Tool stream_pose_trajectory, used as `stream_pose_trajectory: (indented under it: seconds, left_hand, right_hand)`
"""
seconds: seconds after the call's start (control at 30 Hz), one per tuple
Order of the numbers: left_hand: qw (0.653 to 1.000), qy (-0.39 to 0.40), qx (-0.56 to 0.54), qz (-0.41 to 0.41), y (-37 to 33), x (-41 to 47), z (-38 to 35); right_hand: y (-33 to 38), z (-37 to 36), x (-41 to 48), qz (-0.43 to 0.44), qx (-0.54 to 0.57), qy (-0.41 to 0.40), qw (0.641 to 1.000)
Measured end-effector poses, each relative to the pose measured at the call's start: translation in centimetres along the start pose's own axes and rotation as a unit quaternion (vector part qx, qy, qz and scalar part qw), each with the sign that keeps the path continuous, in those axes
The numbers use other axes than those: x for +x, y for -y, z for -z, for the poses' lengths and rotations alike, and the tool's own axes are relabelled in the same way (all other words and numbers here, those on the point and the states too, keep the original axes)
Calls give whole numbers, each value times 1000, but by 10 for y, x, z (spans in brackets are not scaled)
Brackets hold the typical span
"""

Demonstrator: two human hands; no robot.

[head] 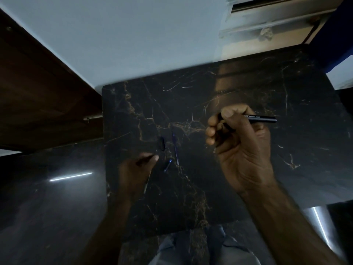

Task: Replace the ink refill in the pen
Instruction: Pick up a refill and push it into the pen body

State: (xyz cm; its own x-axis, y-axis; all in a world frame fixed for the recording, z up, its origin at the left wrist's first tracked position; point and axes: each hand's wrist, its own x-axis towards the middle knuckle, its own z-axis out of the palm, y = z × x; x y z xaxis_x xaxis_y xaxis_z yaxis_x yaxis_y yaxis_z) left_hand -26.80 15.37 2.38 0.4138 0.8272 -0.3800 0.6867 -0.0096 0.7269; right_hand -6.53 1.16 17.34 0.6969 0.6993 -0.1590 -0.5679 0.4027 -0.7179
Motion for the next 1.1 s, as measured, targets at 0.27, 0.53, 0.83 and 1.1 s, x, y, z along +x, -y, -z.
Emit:
stream_pose_trajectory:
  seconds: [0.27,0.53,0.83,1.1]
  left_hand:
    - [976,-29,209,-55,59,14,-40]
    - [956,-101,213,-175,42,-6,-48]
    - [946,-76,251,-193,47,-14,-82]
    - [952,-109,236,-161,42,-14,-78]
  right_hand:
    - [0,8,-8,-11,-14,-6,1000]
    - [3,13,-12,-8,-15,-6,1000]
    - [6,18,-15,0,-22,-6,1000]
    - [7,21,-15,-4,-25,-11,1000]
